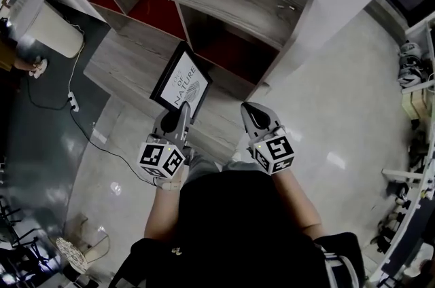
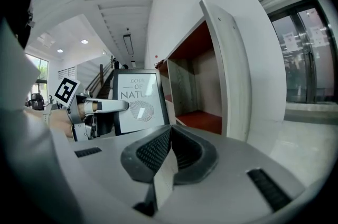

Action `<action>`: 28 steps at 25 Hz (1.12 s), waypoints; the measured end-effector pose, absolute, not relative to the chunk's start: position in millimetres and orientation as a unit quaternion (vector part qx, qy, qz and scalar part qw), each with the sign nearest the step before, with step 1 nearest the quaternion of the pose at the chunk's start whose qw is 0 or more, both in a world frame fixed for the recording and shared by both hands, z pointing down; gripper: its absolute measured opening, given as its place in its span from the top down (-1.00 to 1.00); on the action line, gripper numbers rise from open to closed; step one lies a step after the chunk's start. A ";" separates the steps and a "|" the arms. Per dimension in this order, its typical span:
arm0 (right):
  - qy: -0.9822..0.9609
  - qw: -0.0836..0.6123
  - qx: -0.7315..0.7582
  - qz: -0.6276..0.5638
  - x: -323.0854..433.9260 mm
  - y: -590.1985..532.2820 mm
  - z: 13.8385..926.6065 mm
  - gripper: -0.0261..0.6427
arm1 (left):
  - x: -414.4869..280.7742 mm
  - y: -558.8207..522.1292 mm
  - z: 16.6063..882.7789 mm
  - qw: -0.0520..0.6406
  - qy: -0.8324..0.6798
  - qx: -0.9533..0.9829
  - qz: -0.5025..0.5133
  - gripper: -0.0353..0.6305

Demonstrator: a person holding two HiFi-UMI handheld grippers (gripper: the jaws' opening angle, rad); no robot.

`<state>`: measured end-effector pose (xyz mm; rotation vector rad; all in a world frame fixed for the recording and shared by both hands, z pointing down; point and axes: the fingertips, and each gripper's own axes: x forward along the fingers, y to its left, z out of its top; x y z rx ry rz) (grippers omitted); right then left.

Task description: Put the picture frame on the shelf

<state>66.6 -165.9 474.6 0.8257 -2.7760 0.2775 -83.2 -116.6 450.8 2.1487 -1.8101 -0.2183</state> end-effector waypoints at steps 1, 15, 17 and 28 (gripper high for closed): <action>-0.946 0.116 0.289 0.096 65.3 -168.9 474.8 0.93 | -84.6 -123.3 448.1 0.159 -0.628 0.758 -0.079 0.76; -0.915 0.123 0.370 0.101 66.3 -201.6 475.7 0.93 | -97.0 -210.5 464.3 0.183 -0.578 0.790 -0.086 0.76; -0.912 0.126 0.377 0.101 67.6 -205.5 476.8 0.93 | -98.6 -220.3 468.4 0.184 -0.581 0.788 -0.086 0.76; -0.901 0.137 0.398 0.103 71.4 -220.2 482.5 0.93 | -104.4 -258.7 481.4 0.143 -0.608 0.778 -0.069 0.76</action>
